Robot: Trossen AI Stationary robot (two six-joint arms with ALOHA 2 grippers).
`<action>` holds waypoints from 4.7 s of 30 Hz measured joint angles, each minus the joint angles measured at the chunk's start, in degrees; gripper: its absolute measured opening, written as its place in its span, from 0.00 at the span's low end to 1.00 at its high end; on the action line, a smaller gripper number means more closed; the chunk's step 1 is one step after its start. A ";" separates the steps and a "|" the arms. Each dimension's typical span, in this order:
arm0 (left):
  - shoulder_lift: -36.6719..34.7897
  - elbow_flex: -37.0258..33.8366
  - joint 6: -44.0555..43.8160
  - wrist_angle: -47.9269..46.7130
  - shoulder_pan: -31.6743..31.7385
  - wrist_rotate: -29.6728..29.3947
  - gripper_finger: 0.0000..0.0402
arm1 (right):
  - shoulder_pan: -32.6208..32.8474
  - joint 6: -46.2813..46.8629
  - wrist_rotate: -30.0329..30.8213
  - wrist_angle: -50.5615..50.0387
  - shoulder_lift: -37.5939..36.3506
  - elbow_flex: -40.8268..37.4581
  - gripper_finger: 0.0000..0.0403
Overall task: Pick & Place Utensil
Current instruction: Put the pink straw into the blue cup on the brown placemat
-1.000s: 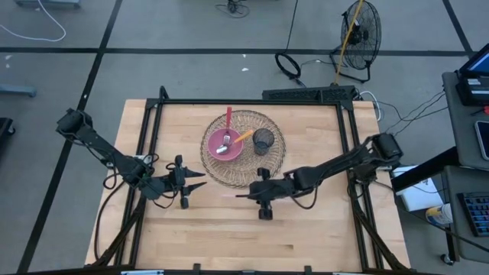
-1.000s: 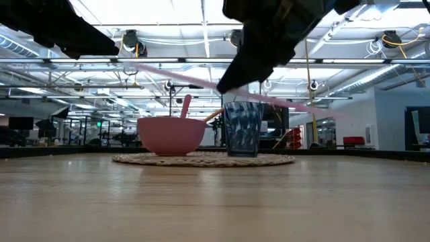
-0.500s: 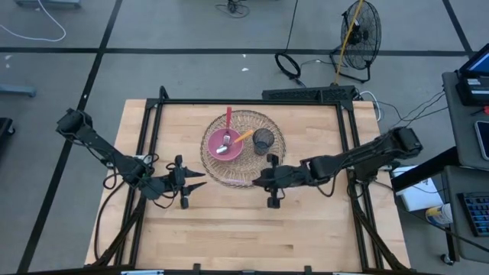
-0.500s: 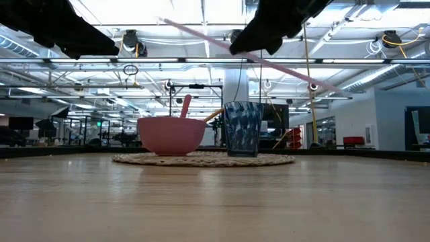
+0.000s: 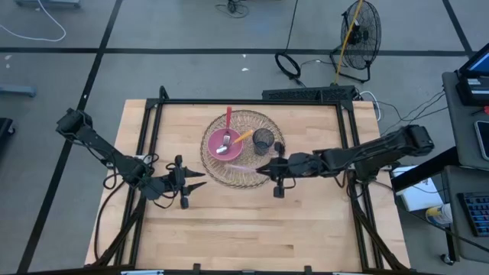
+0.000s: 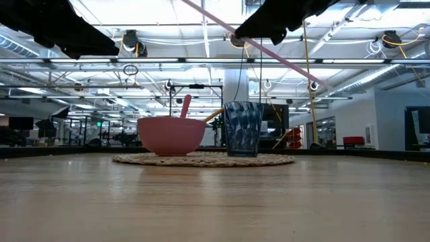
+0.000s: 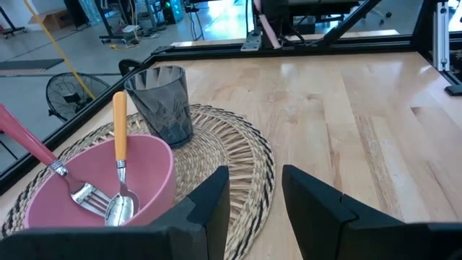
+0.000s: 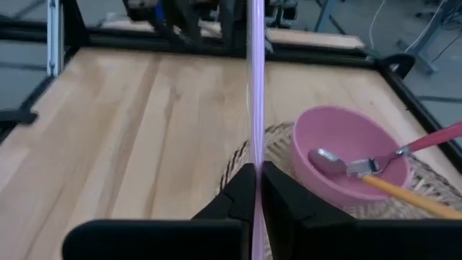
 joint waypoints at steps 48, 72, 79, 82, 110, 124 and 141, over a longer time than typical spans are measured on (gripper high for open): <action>0.01 0.00 1.35 0.91 0.02 -0.05 0.33 | -14.19 -14.15 -7.98 37.32 -5.08 -10.90 0.02; 0.00 0.00 1.30 1.24 0.02 -0.03 0.33 | -23.44 -13.37 -16.99 56.20 -2.31 -17.54 0.02; 0.01 0.00 1.59 1.32 0.02 -0.05 0.33 | -25.88 -12.27 -18.14 79.05 2.76 -26.64 0.03; 0.01 0.00 1.77 1.35 0.33 -0.03 0.33 | -26.67 -11.14 -18.16 86.06 5.35 -28.22 0.02; 0.01 0.00 1.53 1.37 1.53 0.02 0.33 | -28.17 -9.61 -19.62 85.78 9.33 -25.60 0.03; 0.01 0.00 1.83 3.03 1.53 0.03 0.33 | -29.25 -7.87 -21.68 80.10 13.92 -18.73 0.03; 0.01 0.00 1.80 1.25 1.53 0.16 0.33 | -31.96 -3.35 -21.22 86.08 21.95 -19.07 0.03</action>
